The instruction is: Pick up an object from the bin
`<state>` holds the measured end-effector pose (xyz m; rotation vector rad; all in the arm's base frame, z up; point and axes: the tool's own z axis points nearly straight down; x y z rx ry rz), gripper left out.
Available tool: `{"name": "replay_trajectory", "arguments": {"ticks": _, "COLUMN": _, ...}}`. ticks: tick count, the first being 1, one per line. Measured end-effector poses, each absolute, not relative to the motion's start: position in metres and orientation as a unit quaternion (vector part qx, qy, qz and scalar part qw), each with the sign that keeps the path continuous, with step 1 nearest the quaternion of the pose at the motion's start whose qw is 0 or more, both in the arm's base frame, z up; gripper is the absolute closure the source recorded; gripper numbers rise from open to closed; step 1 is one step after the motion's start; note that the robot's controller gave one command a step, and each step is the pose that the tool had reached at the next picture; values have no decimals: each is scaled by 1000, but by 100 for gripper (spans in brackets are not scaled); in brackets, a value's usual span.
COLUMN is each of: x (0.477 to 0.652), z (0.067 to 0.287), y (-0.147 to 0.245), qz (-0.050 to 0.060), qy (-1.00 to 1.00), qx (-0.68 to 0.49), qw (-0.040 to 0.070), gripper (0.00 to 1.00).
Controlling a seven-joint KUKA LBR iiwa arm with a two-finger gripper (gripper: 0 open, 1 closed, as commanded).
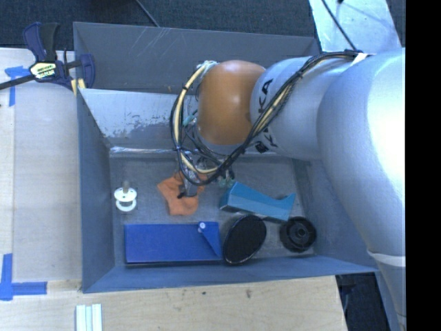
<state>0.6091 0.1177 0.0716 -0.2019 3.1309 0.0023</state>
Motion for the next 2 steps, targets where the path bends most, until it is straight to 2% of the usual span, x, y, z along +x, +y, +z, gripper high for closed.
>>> {"name": "replay_trajectory", "arguments": {"ticks": 1, "x": 609, "z": 72, "y": 118, "qz": 1, "qy": 998, "qx": -64, "qw": 2, "gripper": 100}}
{"name": "replay_trajectory", "arguments": {"ticks": 2, "x": 607, "z": 86, "y": 143, "qz": 0, "qy": 998, "qx": -65, "qw": 2, "gripper": 100}}
